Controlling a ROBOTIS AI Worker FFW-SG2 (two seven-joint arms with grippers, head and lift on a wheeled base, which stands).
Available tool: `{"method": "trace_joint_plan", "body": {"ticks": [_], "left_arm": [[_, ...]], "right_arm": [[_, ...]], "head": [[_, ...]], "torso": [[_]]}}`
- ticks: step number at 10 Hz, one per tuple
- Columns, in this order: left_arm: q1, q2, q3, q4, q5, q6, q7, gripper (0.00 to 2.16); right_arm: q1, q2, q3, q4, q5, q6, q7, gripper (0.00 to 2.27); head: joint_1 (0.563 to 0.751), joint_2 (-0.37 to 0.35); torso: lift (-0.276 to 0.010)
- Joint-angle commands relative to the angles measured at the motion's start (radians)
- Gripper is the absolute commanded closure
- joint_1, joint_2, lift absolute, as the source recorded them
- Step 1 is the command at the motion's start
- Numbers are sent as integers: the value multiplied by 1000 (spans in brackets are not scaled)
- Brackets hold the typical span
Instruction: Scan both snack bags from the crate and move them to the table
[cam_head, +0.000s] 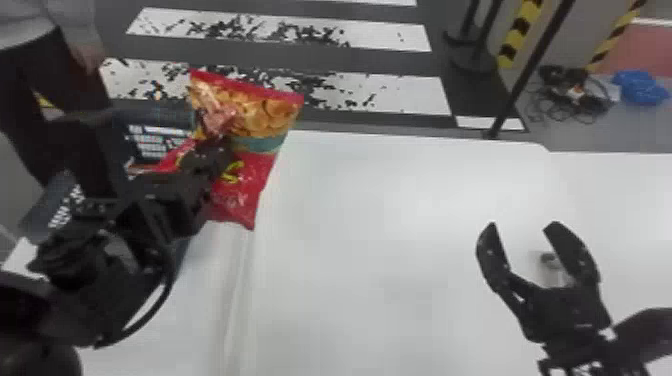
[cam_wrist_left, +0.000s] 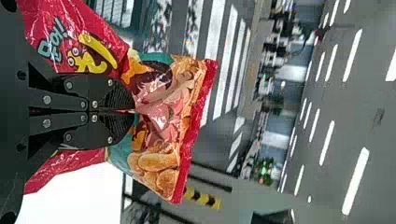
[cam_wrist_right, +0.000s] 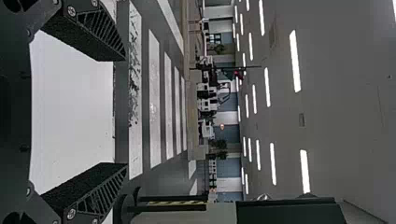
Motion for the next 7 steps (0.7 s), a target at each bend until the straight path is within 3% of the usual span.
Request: {"method": "trace_joint_plan", "body": {"ticks": [1,3,4,5,7], "left_arm": [[-19,-4,-118,46,-11,-3,-21,2135],[-59,-10,-262,169,-33,-9,-71,2135],[-73,-24,-317,244,-54,-18,-91,2135],[-93,-31,-378,330,-64,-82,-119,2135],[-139,-76,-464,499,-67,-190,-170,2135]], "right_arm": [[-5,0,-8,0,-7,3,-1,124],[-10,-2,-18,0,-19,6,-3,124],[-13,-2,-20,0,-22,9,-3,124],[-13,-3,-21,0,-28,9,-5,124],[-14,-3,-23,-3,-30,9,-5,124]], "head": [[695,-153],[695,-248],[695,-311],[695,-350],[695,-350]], "torso": [[-87],[-87],[-87],[-87],[-87]]}}
